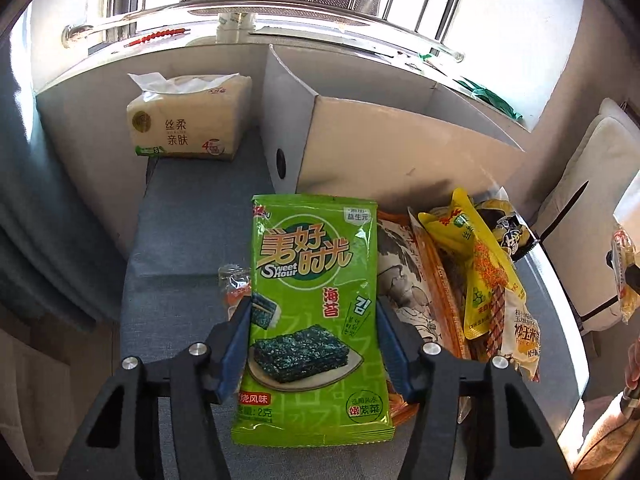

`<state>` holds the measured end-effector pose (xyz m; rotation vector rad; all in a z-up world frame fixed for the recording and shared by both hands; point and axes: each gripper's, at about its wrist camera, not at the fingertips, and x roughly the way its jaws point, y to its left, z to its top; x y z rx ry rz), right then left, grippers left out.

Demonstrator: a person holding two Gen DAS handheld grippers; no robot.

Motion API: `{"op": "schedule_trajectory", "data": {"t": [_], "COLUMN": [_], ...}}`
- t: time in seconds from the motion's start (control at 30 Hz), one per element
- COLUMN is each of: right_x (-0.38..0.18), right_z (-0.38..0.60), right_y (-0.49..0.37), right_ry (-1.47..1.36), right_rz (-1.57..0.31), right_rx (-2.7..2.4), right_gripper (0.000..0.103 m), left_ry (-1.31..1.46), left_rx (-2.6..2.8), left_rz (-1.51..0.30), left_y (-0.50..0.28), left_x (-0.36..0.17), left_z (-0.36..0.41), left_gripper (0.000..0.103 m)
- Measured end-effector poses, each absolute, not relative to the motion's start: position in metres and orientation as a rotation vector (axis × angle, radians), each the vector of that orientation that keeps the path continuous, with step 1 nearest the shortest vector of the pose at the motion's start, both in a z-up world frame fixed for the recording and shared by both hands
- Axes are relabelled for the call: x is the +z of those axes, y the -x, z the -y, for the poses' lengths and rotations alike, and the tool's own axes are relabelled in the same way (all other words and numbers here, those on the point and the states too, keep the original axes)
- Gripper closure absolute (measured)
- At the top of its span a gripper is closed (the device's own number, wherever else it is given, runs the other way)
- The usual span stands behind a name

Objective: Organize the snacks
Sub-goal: 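Lower both held bags into the white box and open both grippers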

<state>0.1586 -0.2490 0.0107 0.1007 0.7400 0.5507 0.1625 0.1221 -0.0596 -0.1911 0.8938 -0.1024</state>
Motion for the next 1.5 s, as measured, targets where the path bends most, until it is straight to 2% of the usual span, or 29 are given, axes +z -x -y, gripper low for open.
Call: {"op": "schedule_trajectory", "data": {"t": [0.23, 0.5, 0.67, 0.8, 0.9, 0.93, 1.0, 1.07, 1.33, 1.5], "right_x": [0.018, 0.047, 0.036, 0.016, 0.006, 0.004, 0.005, 0.012, 0.053, 0.075], "right_z": [0.231, 0.172, 0.135, 0.123, 0.118, 0.117, 0.12, 0.125, 0.15, 0.174], "right_y": [-0.181, -0.294, -0.376, -0.417, -0.429, -0.432, -0.433, -0.429, -0.393, -0.347], "right_ry": [-0.111, -0.093, -0.065, -0.045, -0.002, 0.005, -0.011, -0.034, -0.117, -0.116], "right_rz": [-0.741, -0.774, -0.875, -0.945, -0.953, -0.963, -0.967, -0.935, -0.813, -0.72], "right_rx": [0.616, 0.668, 0.622, 0.595, 0.571, 0.559, 0.55, 0.544, 0.592, 0.626], "right_gripper": [0.025, 0.025, 0.024, 0.024, 0.022, 0.013, 0.0, 0.0, 0.0, 0.0], "left_ry": [0.246, 0.301, 0.297, 0.24, 0.236, 0.235, 0.223, 0.2, 0.147, 0.163], "left_rx": [-0.111, -0.11, -0.08, -0.028, -0.015, -0.002, -0.018, -0.001, -0.004, -0.026], "left_rz": [-0.743, -0.704, -0.799, -0.874, -0.942, -0.963, -0.939, -0.912, -0.773, -0.618], "left_y": [-0.157, -0.259, -0.336, -0.367, -0.378, -0.379, -0.375, -0.366, -0.326, -0.269], "left_x": [0.001, 0.053, 0.041, 0.018, -0.001, -0.005, -0.004, 0.003, 0.043, 0.07], "left_z": [-0.119, -0.1, -0.09, -0.087, -0.09, -0.091, -0.089, -0.085, -0.079, -0.078], "left_gripper": [0.04, 0.04, 0.04, 0.038, 0.028, 0.017, 0.01, 0.0, 0.0, 0.0]}}
